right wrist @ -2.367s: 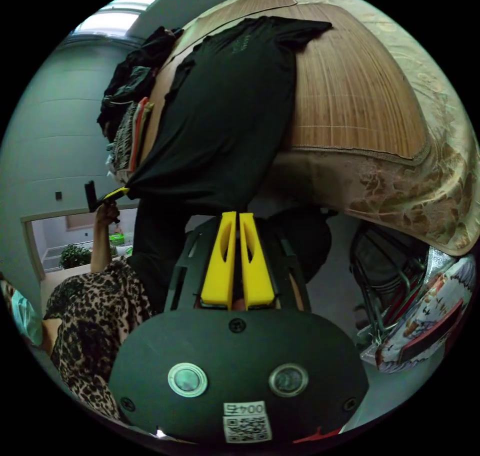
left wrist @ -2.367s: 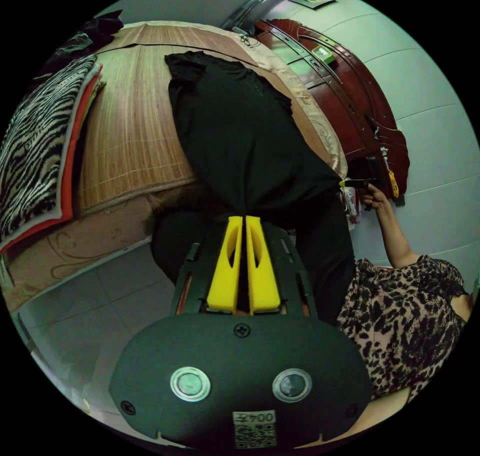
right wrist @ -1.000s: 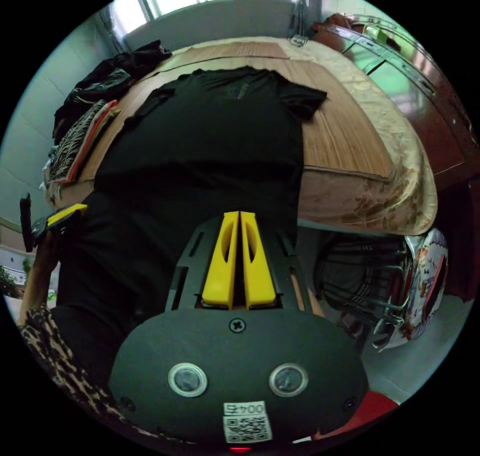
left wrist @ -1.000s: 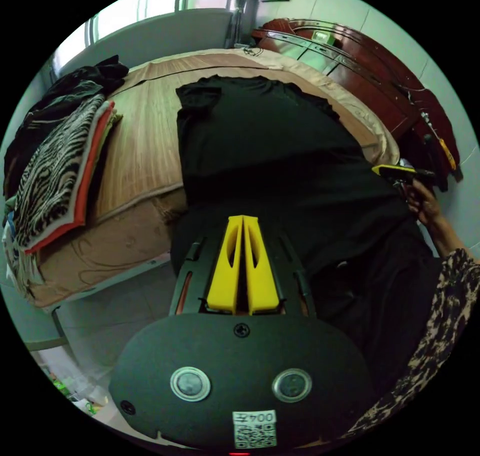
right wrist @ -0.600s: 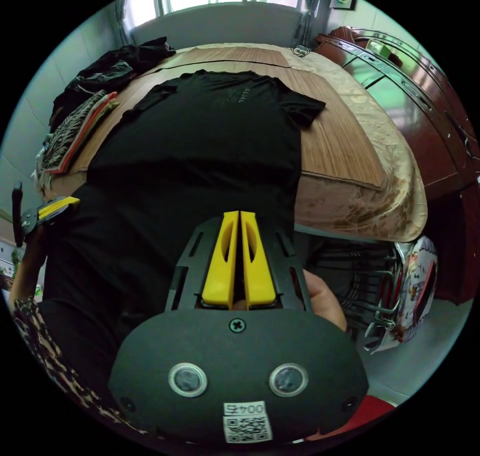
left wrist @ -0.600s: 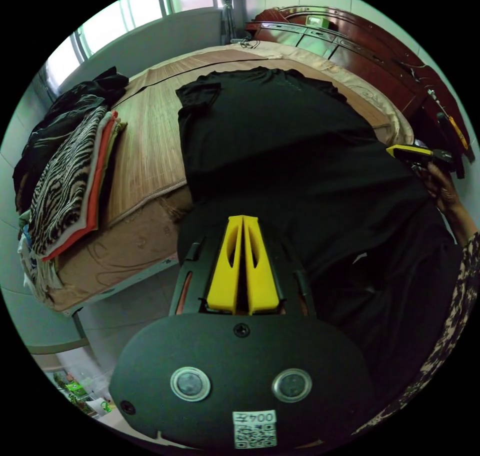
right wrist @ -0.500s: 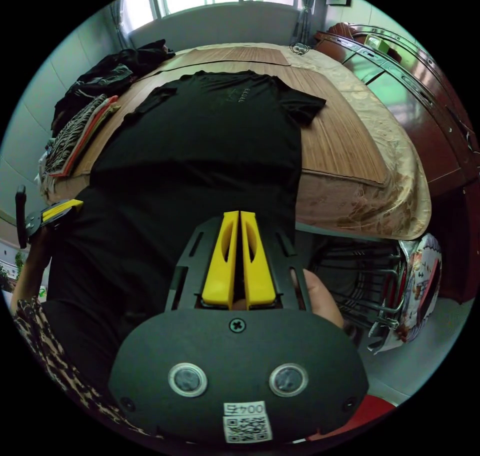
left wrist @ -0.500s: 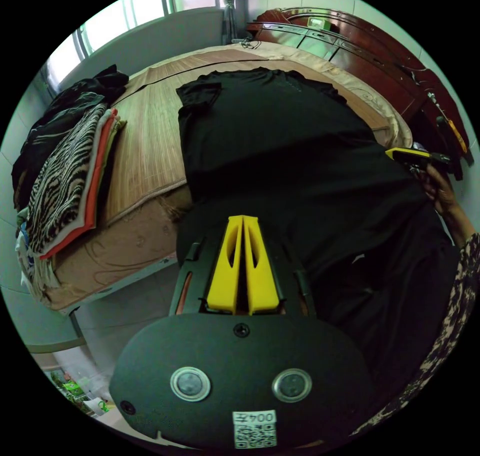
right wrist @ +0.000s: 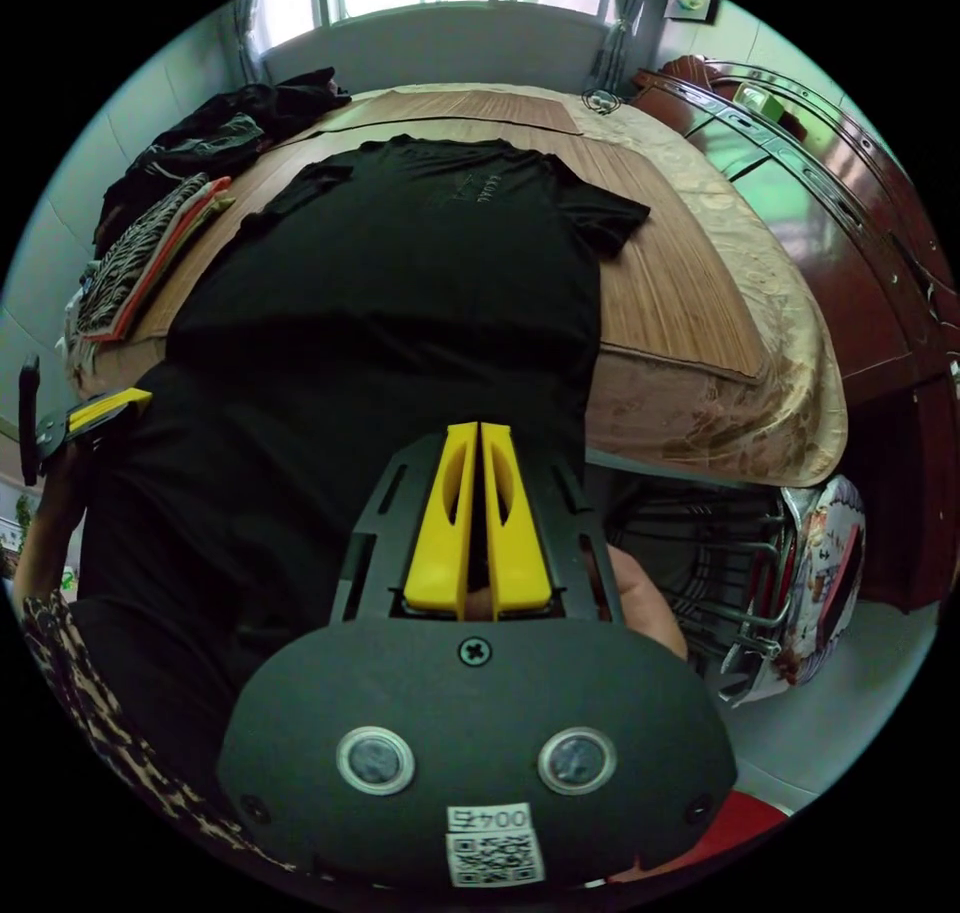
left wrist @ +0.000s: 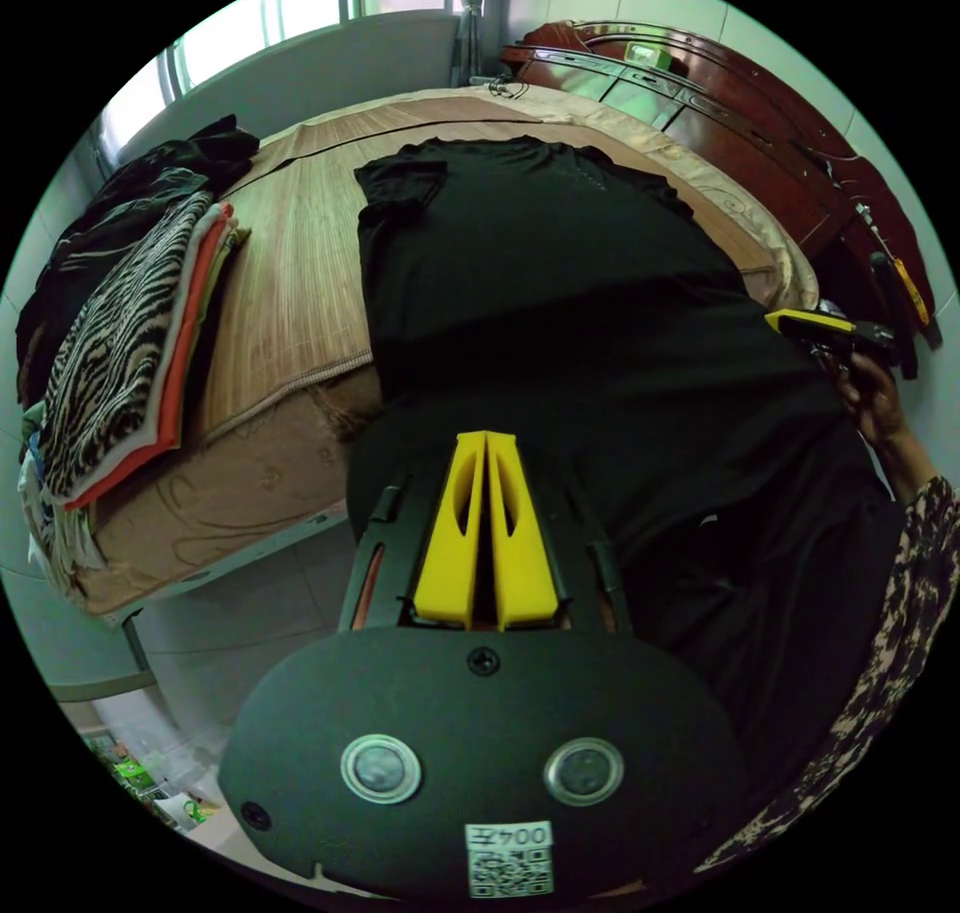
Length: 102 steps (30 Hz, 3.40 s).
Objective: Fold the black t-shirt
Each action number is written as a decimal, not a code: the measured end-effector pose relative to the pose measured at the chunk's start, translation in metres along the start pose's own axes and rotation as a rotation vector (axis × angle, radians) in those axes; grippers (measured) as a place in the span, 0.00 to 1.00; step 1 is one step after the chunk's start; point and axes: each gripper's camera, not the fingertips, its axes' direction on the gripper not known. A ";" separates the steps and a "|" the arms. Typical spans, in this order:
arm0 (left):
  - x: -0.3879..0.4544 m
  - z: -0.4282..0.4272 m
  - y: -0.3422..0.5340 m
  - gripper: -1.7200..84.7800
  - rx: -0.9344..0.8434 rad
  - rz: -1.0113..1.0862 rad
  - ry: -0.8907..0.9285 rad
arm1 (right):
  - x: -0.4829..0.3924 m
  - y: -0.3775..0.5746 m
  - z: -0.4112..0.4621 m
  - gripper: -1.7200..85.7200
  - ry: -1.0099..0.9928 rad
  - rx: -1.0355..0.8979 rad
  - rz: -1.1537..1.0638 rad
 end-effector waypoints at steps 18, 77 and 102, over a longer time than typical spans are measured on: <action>0.003 0.010 -0.010 0.02 -0.012 -0.003 0.006 | 0.021 0.006 -0.002 0.01 -0.144 0.005 0.076; -0.020 0.032 -0.019 0.02 -0.021 -0.013 0.022 | 0.121 0.041 0.015 0.02 -0.197 0.101 0.136; -0.035 0.038 -0.017 0.02 -0.020 -0.019 0.041 | 0.166 0.023 0.054 0.01 -0.360 -0.068 0.198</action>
